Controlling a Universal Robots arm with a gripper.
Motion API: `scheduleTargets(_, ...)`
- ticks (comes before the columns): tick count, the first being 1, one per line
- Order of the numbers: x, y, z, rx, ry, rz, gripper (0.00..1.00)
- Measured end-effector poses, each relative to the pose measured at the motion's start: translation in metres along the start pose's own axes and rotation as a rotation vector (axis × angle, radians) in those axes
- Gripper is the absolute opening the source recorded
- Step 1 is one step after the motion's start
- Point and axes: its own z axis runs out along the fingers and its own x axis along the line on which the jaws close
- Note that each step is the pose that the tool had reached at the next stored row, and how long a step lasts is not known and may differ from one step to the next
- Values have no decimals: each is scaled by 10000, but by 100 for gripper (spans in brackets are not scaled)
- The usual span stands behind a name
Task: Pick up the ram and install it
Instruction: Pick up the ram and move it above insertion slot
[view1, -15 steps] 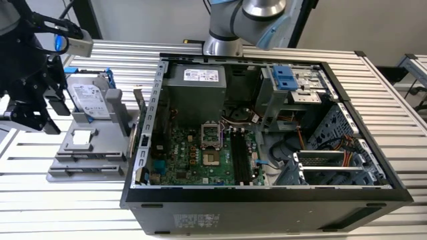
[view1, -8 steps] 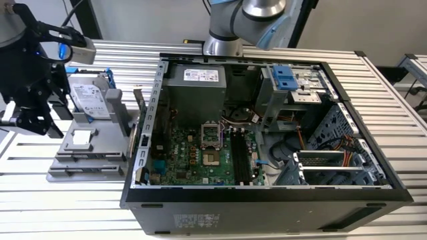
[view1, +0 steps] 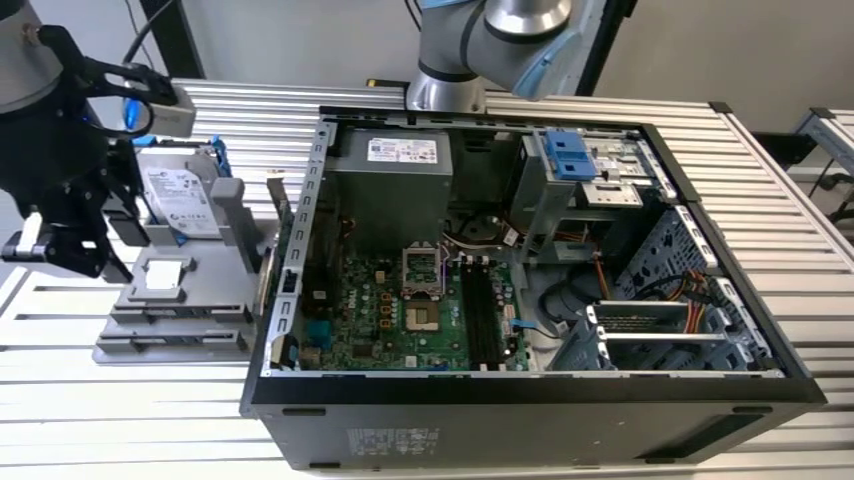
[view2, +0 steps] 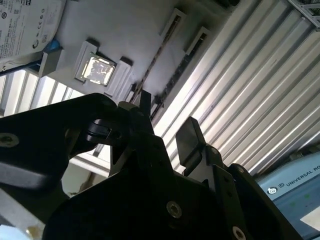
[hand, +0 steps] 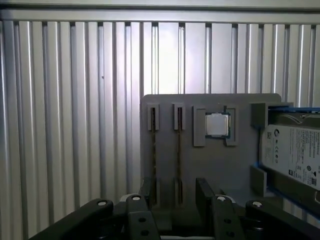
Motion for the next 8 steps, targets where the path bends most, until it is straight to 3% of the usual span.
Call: scheduleTargets(8, 3, -2, 136, 1, -1, -1, 100)
